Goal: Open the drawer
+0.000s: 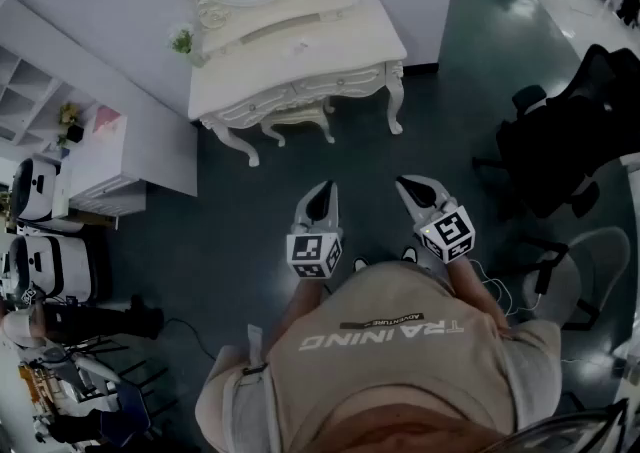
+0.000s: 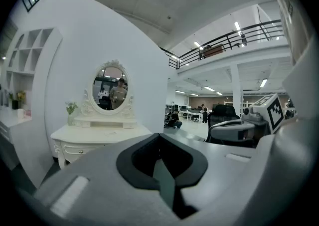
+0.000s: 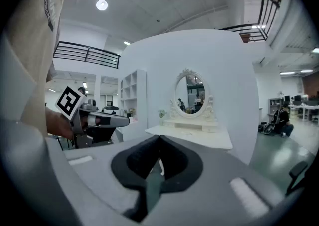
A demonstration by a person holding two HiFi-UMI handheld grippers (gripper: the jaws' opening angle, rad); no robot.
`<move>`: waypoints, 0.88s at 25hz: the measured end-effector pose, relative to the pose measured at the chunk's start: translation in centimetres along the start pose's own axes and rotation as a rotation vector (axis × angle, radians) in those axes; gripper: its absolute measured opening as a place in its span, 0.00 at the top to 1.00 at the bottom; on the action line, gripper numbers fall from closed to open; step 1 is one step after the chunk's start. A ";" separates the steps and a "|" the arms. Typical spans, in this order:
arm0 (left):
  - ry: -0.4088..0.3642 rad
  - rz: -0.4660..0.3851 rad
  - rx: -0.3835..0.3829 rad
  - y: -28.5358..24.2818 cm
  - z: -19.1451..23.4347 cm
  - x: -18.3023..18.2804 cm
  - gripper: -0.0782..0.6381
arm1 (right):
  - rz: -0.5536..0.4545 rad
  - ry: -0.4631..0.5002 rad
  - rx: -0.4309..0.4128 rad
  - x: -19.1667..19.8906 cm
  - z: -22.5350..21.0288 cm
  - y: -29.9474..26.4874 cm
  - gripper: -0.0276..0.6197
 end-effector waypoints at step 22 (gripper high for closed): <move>0.048 0.067 0.127 -2.6 6.6 3.5 0.89 | 0.086 -0.052 0.113 3.0 1.7 -5.0 0.95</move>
Point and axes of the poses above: the fingertips, and each gripper's own axes: y backward along the fingers, z to its left, x out of its underside, the point moved 8 cm from there along y, backward along the fingers, and after that the axes turned 12 degrees about -z, right-handed, at the moved point
